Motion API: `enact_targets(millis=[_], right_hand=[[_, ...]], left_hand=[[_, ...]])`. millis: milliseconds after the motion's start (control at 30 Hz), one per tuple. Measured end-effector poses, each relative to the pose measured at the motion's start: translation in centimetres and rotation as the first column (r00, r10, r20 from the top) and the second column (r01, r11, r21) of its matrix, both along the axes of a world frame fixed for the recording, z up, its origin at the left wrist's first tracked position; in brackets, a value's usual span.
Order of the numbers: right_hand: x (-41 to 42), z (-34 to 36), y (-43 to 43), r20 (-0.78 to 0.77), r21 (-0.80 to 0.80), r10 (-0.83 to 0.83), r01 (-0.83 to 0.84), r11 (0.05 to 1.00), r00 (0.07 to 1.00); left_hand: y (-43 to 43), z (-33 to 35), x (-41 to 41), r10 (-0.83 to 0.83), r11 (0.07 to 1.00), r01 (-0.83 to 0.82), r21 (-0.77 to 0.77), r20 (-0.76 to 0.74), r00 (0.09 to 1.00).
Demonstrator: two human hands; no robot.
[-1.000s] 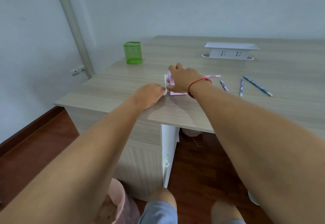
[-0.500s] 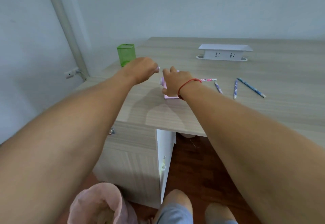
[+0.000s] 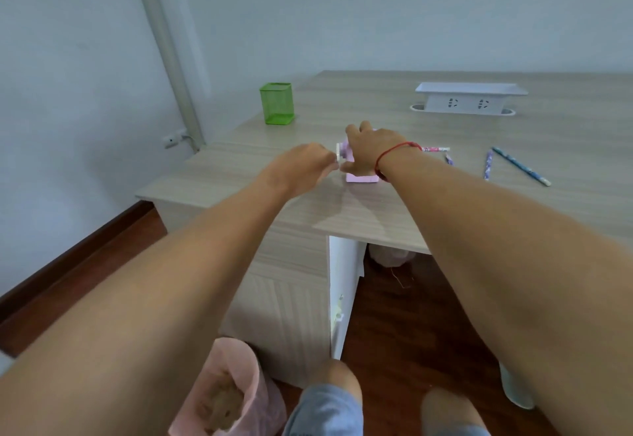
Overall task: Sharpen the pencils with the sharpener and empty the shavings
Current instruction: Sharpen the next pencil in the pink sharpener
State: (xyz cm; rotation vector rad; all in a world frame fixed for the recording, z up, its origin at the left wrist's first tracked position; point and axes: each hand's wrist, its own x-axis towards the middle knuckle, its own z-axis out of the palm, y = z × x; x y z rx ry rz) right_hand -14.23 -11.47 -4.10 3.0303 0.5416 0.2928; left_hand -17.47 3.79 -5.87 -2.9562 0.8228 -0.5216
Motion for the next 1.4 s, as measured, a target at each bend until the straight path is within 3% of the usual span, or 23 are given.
enact_targets(millis=[200, 567, 667, 867, 967, 1200, 1400], right_hand=[[0.3, 0.2, 0.1, -0.005, -0.027, -0.014, 0.014, 1.0, 1.0], [0.8, 0.0, -0.3, 0.063, -0.039, 0.049, -0.046, 0.998, 0.997], [0.8, 0.0, -0.6, 0.051, -0.033, 0.053, -0.052, 0.998, 0.997], [0.8, -0.3, -1.0, 0.065, 0.002, 0.064, -0.065, 0.998, 0.996], [0.5, 0.0, -1.4, 0.014, 0.004, 0.038, -0.038, 0.999, 0.999], [-1.9, -0.3, -1.4, 0.07, -0.038, 0.001, 0.001, 0.999, 0.998], [-2.9, -0.7, -1.6, 0.114, -0.018, 0.017, -0.015, 1.0, 0.993]], left_hand=[[-0.5, -1.2, 1.6, 0.088, 0.984, -0.071, 0.163, -0.103, 0.991], [-0.6, -3.5, 4.4, 0.13, 0.99, -0.138, -0.024, -0.206, 0.97], [-0.3, -2.9, 5.5, 0.122, 0.992, -0.12, 0.022, -0.222, 0.967], [-1.0, -0.8, 7.4, 0.208, 0.968, -0.192, 0.159, -0.09, 0.974], [-0.9, 0.7, 7.7, 0.122, 0.973, -0.122, 0.198, 0.011, 0.992], [-1.1, 0.3, 5.8, 0.047, 0.982, -0.067, 0.176, 0.112, 0.993], [-0.9, 0.6, 4.6, 0.092, 0.962, -0.141, 0.235, 0.205, 0.974]])
